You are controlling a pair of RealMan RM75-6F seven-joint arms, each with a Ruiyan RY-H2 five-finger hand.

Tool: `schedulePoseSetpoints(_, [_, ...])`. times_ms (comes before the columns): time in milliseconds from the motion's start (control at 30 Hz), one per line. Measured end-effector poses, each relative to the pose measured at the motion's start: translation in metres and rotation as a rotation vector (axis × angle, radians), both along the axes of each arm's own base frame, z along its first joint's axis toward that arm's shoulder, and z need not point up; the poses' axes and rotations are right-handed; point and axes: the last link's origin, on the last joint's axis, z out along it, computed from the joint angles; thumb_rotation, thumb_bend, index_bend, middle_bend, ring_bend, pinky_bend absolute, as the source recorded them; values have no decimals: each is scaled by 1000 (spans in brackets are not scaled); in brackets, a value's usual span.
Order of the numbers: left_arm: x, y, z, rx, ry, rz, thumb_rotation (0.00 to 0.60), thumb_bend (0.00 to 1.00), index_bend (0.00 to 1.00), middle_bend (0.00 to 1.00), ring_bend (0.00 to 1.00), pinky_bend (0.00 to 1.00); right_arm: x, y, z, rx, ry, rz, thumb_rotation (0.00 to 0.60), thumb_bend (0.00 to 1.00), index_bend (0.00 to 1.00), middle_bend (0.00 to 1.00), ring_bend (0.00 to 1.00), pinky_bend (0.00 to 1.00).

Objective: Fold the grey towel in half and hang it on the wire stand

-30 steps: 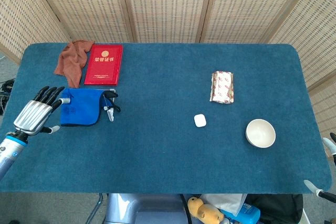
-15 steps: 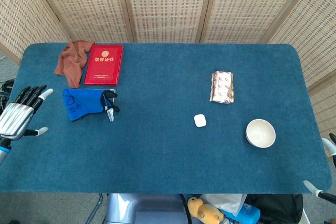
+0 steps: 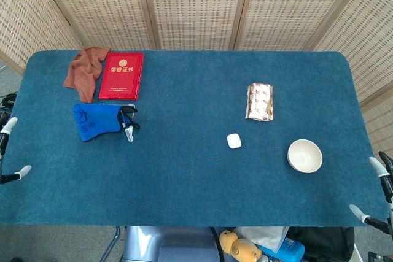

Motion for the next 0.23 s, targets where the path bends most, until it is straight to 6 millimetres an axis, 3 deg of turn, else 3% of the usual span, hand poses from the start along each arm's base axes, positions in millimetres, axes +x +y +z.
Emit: schedulePoseSetpoints(233, [0, -23, -9, 10, -13, -11, 600, 136, 0, 0, 0, 0, -3, -9, -11, -8, 46, -29, 600, 0, 0, 0, 0, 0])
